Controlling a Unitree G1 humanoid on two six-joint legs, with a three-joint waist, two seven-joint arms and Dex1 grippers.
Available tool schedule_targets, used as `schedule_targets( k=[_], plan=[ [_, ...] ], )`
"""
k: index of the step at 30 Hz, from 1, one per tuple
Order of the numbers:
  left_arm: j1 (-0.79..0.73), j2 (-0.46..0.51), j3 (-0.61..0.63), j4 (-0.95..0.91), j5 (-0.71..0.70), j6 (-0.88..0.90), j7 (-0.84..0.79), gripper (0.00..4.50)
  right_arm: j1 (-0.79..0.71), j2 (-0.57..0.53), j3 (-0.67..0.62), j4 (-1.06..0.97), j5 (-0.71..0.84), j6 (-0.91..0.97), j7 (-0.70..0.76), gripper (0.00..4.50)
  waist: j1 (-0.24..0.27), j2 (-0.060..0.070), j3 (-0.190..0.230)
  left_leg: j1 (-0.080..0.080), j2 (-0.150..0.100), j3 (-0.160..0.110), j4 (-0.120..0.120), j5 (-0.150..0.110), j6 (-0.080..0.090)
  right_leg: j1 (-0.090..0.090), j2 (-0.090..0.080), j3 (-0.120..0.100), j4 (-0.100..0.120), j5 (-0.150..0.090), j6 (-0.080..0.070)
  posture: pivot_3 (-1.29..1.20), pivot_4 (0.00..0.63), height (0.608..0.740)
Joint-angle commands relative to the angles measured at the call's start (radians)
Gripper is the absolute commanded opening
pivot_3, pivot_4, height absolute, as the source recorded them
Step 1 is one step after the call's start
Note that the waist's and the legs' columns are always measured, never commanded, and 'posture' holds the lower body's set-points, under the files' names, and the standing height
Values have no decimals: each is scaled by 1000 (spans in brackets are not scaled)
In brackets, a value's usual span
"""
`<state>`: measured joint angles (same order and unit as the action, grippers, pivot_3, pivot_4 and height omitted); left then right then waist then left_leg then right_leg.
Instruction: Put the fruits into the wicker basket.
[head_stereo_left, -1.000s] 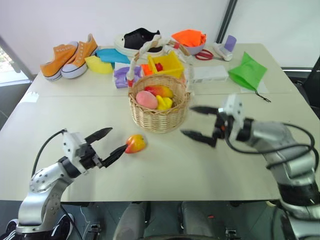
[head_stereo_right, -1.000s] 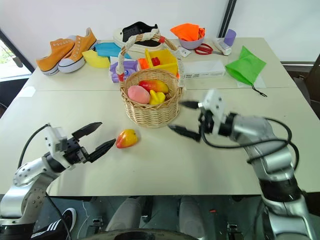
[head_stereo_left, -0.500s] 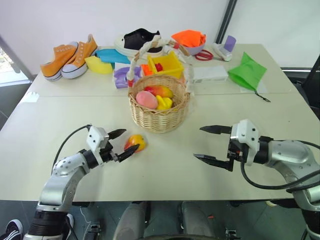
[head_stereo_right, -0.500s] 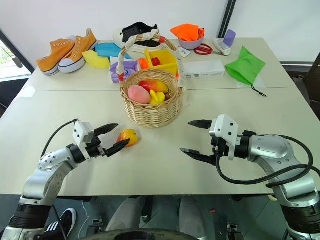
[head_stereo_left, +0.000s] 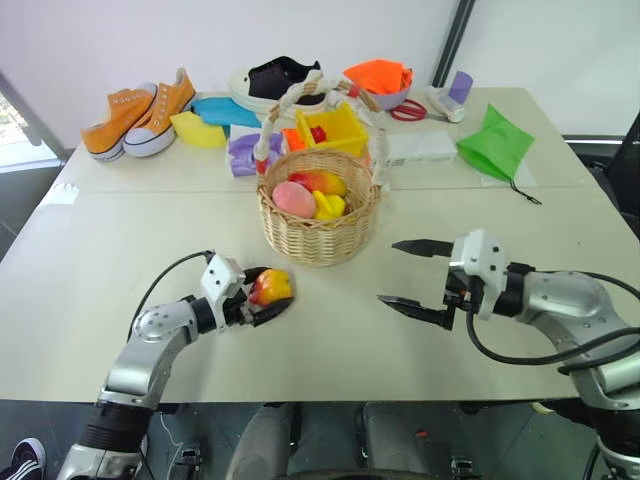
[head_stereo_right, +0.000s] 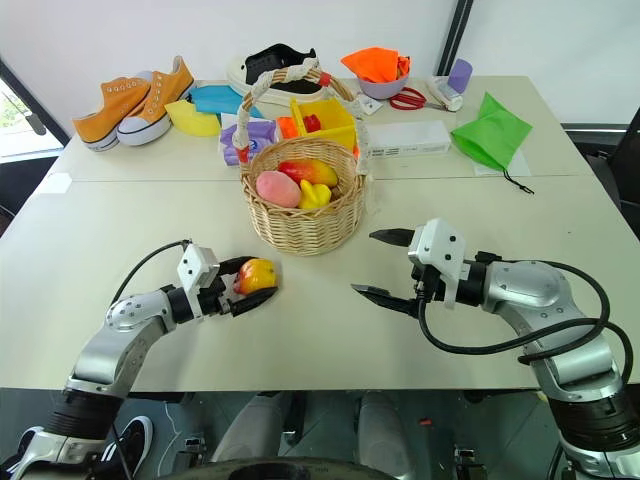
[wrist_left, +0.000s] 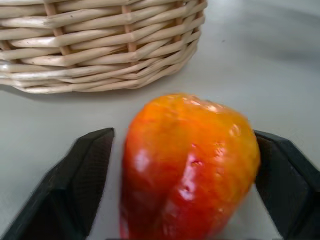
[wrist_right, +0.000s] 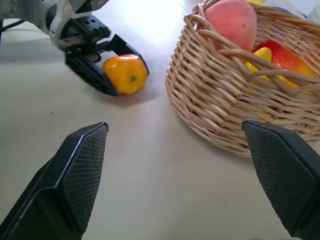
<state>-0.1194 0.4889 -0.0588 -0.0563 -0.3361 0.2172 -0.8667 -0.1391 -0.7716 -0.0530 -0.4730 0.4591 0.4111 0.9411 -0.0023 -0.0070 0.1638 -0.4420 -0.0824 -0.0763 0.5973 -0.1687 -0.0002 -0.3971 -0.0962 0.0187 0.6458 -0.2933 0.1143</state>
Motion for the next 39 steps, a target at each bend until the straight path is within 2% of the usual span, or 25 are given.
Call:
schedule_targets(
  k=[1,6,9,11,12,14,19,24,27,29,31,35,39],
  plan=[
    [9,8,-13,-14,8,-15,-23,2640,-24,4,-11,1,-1,-24,-2,4500,0,0,0,0,0,0,0,0,0,0,0,0,0,0,0,0,150,740],
    [21,-1,47,-56,-70,11,-29,2640,-29,8,-10,18,-9,-37,-3,4500,1,0,0,0,0,0,0,0,0,0,0,0,0,0,0,0,150,740],
    [22,11,119,-157,-211,98,-33,2640,-27,9,-17,24,-11,-47,-3,4500,3,0,0,0,0,0,0,0,0,0,0,0,0,0,0,0,150,740],
    [-11,15,166,-225,-295,161,-7,2640,-25,11,-21,27,-9,-49,-4,4500,6,0,0,0,0,0,0,0,0,0,0,0,0,0,0,0,150,740],
    [-103,1,176,-241,-300,191,60,2640,-27,16,-21,35,-10,-51,-10,4500,9,0,0,0,0,0,0,0,0,0,0,0,0,0,0,0,150,740],
    [-263,-40,173,-226,-278,237,186,2640,-37,27,-13,53,-18,-56,-19,4500,24,-1,1,0,0,-1,3,0,0,1,0,-2,1,0,0,0,150,740],
    [-497,-179,102,-123,-177,240,362,2640,-75,64,11,70,-19,-52,-36,4500,26,-2,1,-1,-5,-2,10,-3,5,6,-1,-3,1,2,7,0,150,740],
    [-582,-277,22,-4,-44,182,442,2640,-90,75,26,81,-36,-57,-45,4500,25,-2,1,-1,-6,-2,12,-3,5,6,0,-3,2,3,9,0,150,740],
    [-601,-293,21,31,-30,164,427,2640,-95,79,22,78,-34,-52,-55,4500,15,-2,1,-1,-6,-2,12,-3,5,5,-1,-3,2,3,9,0,150,740],
    [-608,-295,15,45,-36,158,395,3685,-96,79,21,80,-42,-54,-60,4500,14,-2,1,-1,-6,-2,12,-3,5,5,-1,-3,2,3,9,0,150,740],
    [-609,-301,13,50,-14,137,409,4446,-98,80,22,78,-41,-51,-64,4500,14,-2,1,-1,-6,-2,12,-3,5,5,-1,-4,3,3,9,0,150,740],
    [-585,-296,20,-10,-66,162,349,4446,-106,94,12,79,-31,-39,-89,4500,14,-2,1,-1,-6,-2,12,-3,5,5,-1,-4,2,3,9,0,150,740],
    [-555,-226,33,-102,-93,204,291,4446,-125,130,-11,106,-26,-30,-145,4500,12,-2,1,-1,-5,-2,12,-3,5,5,-1,-3,3,3,9,0,150,740]
  ],
)
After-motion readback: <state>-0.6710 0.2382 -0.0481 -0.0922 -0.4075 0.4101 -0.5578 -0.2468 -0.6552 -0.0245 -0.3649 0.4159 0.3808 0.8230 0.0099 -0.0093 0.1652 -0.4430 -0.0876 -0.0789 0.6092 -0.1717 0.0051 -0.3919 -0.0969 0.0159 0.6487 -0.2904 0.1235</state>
